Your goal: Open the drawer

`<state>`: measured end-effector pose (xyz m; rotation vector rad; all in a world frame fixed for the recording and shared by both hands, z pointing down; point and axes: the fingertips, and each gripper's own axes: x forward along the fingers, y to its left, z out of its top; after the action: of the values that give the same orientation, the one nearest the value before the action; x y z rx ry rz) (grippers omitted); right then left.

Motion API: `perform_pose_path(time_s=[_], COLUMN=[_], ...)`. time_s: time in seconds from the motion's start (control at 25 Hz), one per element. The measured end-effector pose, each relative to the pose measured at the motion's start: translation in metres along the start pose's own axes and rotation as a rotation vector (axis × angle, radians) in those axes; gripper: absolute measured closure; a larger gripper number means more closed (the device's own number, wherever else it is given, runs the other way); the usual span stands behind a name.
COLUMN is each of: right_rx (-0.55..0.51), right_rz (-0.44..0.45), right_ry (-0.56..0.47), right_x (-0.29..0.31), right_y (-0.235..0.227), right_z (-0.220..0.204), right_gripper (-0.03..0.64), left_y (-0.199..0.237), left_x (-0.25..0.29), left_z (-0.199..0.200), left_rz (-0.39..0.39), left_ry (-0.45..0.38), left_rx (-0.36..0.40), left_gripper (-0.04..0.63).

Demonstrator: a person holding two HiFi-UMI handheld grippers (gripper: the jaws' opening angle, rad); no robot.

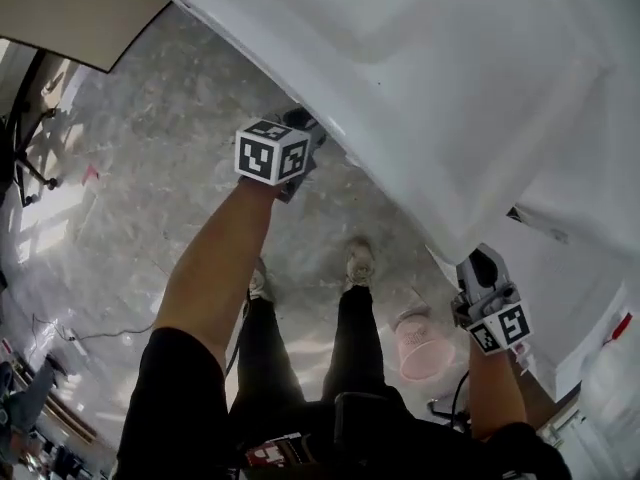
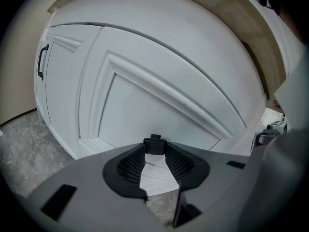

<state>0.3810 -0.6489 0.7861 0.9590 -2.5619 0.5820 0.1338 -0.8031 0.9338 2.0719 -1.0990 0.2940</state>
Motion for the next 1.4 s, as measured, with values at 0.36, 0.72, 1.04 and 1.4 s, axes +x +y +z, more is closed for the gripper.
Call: perform_pose_path(time_s=[0.36, 0.72, 1.04, 1.4], right_rx=[0.004, 0.0, -0.015, -0.025], right_rz=[-0.035, -0.047, -0.045, -0.04], right_ry=[0.017, 0.012, 0.005, -0.005], right_x=[0.007, 0.005, 0.002, 0.004], right_y=[0.004, 0.0, 0.007, 0.019], right_z=[0.005, 0.007, 0.009, 0.01], right_gripper=[0.623, 0.623, 0.623, 0.623], left_y=[0.001, 0.004, 0.006, 0.009], left_x=[-0.009, -0.015, -0.037, -0.055], left_z=[-0.005, -0.009, -0.022, -0.035], left_rz=[0.009, 0.023, 0.027, 0.037], left_ry=[-0.001, 0.009, 0.024, 0.032], left_rx=[0.027, 0.021, 0.019, 0.016], left_gripper=[0.468, 0.471, 0.471, 0.47])
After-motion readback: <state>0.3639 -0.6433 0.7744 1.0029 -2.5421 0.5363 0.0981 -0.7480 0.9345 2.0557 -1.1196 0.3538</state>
